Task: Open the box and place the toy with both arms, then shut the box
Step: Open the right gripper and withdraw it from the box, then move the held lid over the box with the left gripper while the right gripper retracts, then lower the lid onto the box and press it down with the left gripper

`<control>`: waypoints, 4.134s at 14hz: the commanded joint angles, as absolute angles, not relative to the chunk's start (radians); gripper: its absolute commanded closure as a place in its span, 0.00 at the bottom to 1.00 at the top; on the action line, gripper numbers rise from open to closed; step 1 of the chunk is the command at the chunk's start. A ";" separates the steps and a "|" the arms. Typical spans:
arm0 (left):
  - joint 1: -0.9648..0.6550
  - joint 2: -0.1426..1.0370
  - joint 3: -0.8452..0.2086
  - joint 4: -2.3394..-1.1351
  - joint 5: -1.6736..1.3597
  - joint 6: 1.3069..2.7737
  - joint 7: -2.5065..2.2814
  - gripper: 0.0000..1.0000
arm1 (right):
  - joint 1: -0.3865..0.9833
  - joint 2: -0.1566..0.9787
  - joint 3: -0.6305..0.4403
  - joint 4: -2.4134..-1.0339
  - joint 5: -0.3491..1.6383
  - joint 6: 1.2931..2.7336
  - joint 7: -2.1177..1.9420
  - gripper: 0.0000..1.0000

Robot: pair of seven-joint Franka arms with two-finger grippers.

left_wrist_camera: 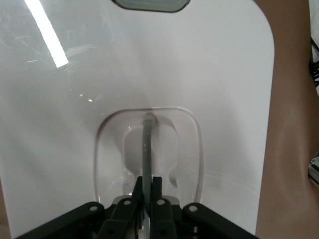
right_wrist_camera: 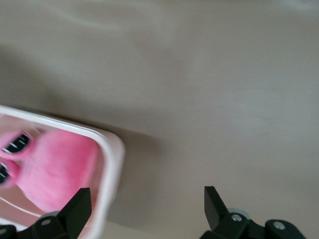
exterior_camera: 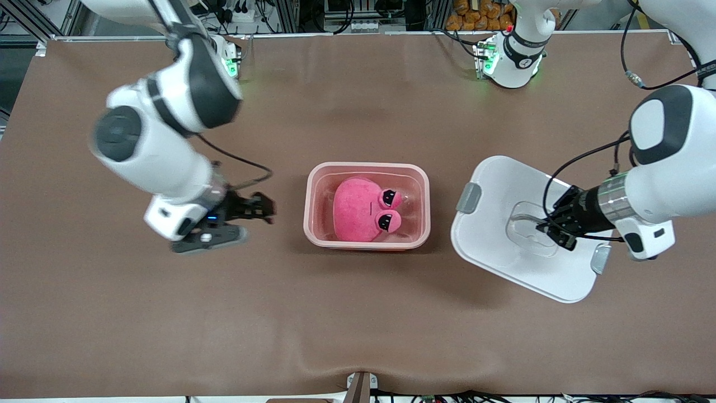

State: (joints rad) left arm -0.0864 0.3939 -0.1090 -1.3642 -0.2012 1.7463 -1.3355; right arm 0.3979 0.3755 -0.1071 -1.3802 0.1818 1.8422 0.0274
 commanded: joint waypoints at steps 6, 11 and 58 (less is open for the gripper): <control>-0.256 0.422 -0.104 -1.374 -0.203 1.891 -1.627 1.00 | 0.049 0.108 -0.086 -1.539 0.186 1.600 -0.342 0.00; -0.388 0.477 -0.104 -1.376 -0.088 1.985 -1.853 1.00 | 0.015 -0.018 -0.083 -1.540 0.068 1.476 -0.286 0.00; -0.732 0.505 -0.106 -1.578 0.201 2.223 -2.392 1.00 | -0.009 -0.058 -0.054 -1.520 0.021 1.379 -0.069 0.00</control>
